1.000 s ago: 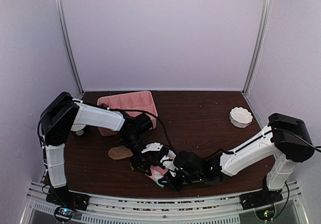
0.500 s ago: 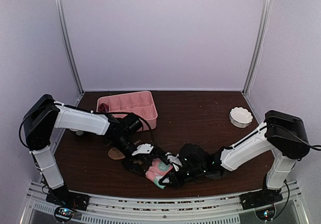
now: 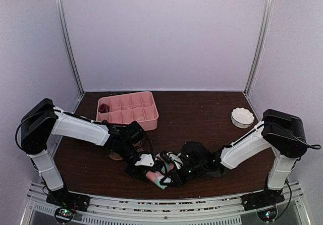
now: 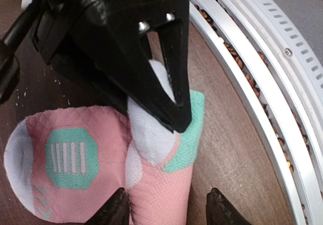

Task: Roll the socks
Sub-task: Pick up the sock from the center of the board.

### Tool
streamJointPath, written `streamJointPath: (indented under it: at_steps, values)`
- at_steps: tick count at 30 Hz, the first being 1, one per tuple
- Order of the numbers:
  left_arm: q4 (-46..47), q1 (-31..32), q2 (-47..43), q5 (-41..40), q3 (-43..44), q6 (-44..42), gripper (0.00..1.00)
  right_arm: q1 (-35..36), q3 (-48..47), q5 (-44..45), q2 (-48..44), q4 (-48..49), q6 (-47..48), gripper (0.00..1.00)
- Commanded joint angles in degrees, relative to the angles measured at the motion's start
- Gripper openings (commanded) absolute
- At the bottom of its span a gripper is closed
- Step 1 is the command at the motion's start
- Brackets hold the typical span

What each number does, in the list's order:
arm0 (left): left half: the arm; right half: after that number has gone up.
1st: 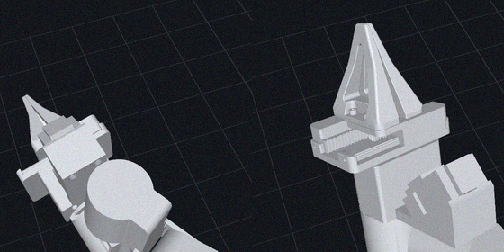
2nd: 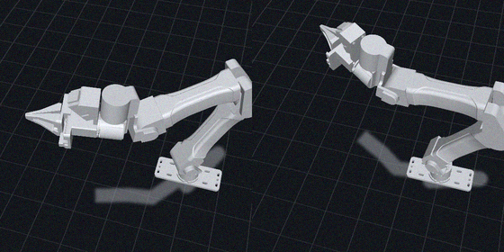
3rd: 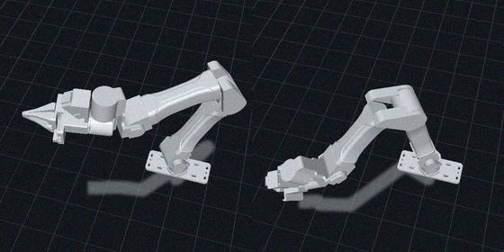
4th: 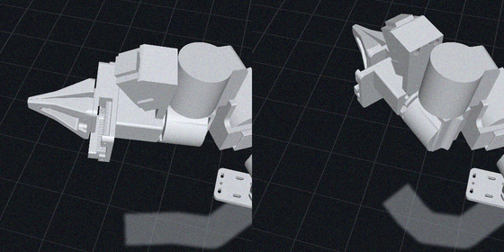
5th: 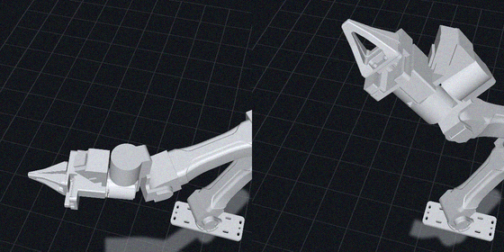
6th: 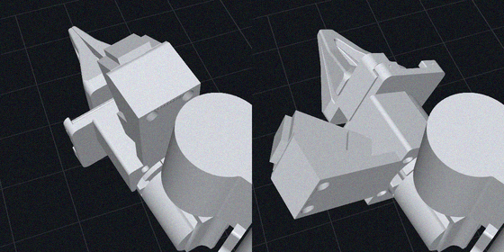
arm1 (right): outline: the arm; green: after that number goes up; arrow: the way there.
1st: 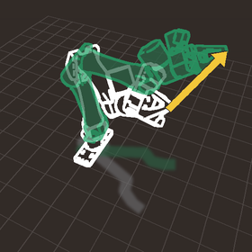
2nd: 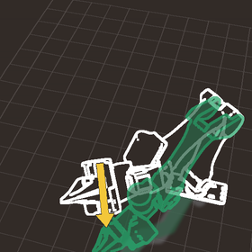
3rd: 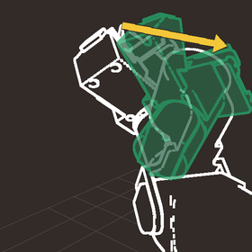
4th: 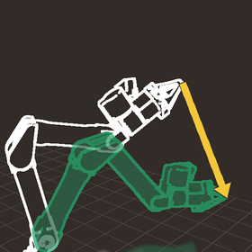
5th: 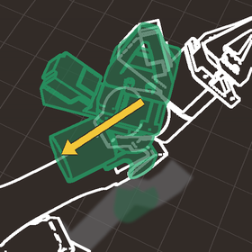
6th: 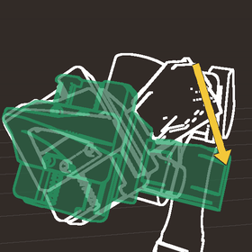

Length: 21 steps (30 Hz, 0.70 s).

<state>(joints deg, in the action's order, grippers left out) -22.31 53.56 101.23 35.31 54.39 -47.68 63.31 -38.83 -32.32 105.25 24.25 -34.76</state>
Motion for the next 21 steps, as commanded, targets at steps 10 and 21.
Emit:
streamJointPath:
  at_steps: [10,21]
  values:
    - [1.82,4.39,-3.47,-1.50,-2.30,-1.99,0.54,-0.65,3.22,5.20,8.40,-22.78,-2.58,0.08]
    - [10.15,4.62,-4.09,-10.66,-6.21,0.98,0.22,-0.83,4.98,5.24,7.73,-19.65,-4.84,0.10]
